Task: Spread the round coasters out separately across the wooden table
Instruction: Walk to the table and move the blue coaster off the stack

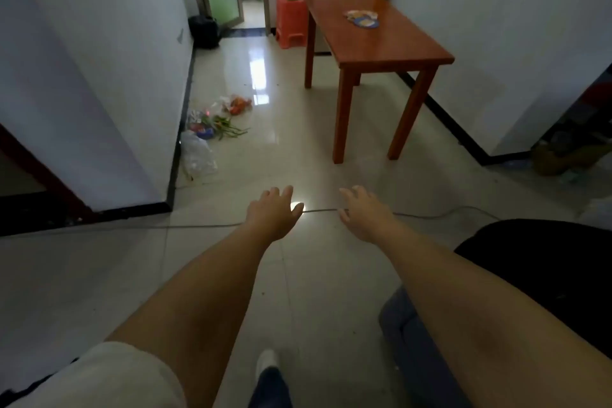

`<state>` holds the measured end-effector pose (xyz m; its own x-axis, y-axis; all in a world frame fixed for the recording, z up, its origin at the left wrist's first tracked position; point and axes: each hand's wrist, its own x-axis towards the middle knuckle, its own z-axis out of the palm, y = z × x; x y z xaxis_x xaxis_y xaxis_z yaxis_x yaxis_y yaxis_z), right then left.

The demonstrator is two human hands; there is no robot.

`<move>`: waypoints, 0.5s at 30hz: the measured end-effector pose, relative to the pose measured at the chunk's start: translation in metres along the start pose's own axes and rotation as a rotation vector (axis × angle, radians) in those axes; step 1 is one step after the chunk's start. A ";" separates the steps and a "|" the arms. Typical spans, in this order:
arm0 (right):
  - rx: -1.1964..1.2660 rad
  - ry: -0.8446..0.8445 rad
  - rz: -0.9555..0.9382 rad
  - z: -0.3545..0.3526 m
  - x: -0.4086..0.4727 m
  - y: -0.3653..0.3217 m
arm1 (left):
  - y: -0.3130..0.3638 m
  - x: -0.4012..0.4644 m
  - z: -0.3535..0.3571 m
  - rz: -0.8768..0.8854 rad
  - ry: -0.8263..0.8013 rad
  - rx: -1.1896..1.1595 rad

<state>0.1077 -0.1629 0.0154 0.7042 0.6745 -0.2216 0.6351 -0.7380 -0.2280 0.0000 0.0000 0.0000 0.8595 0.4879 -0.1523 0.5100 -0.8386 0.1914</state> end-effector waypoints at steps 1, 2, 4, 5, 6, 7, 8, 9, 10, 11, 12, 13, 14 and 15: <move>-0.008 -0.017 0.005 -0.001 0.010 0.000 | -0.004 0.010 -0.003 0.001 -0.010 0.002; -0.017 -0.025 0.015 -0.003 0.022 0.000 | -0.008 0.023 -0.004 -0.006 -0.016 0.006; -0.041 -0.052 0.036 -0.008 0.054 -0.001 | -0.021 0.057 -0.010 0.001 -0.019 0.025; -0.049 -0.056 0.049 -0.011 0.071 -0.002 | -0.027 0.074 -0.014 0.005 -0.025 0.029; -0.048 -0.056 0.058 -0.015 0.086 -0.005 | -0.031 0.090 -0.019 0.011 -0.032 0.025; -0.047 -0.052 0.064 -0.020 0.103 -0.009 | -0.037 0.105 -0.024 0.019 -0.028 0.025; -0.040 -0.052 0.069 -0.025 0.118 -0.014 | -0.042 0.120 -0.030 0.027 -0.025 0.029; -0.032 -0.051 0.073 -0.028 0.134 -0.018 | -0.048 0.135 -0.035 0.036 -0.024 0.031; -0.022 -0.050 0.079 -0.032 0.151 -0.023 | -0.055 0.149 -0.040 0.046 -0.024 0.031; -0.012 -0.048 0.083 -0.034 0.167 -0.029 | -0.062 0.164 -0.044 0.059 -0.025 0.036; -0.003 -0.049 0.091 -0.036 0.182 -0.034 | -0.070 0.179 -0.048 0.071 -0.027 0.050; 0.003 -0.049 0.094 -0.036 0.198 -0.039 | -0.078 0.194 -0.051 0.080 -0.029 0.064; 0.007 -0.053 0.095 -0.037 0.213 -0.044 | -0.085 0.208 -0.053 0.081 -0.032 0.075; 0.006 -0.057 0.092 -0.037 0.227 -0.049 | -0.091 0.222 -0.055 0.076 -0.037 0.082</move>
<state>0.2484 0.0257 0.0115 0.7400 0.6042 -0.2957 0.5666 -0.7968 -0.2101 0.1467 0.1982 0.0022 0.8929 0.4143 -0.1763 0.4377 -0.8905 0.1243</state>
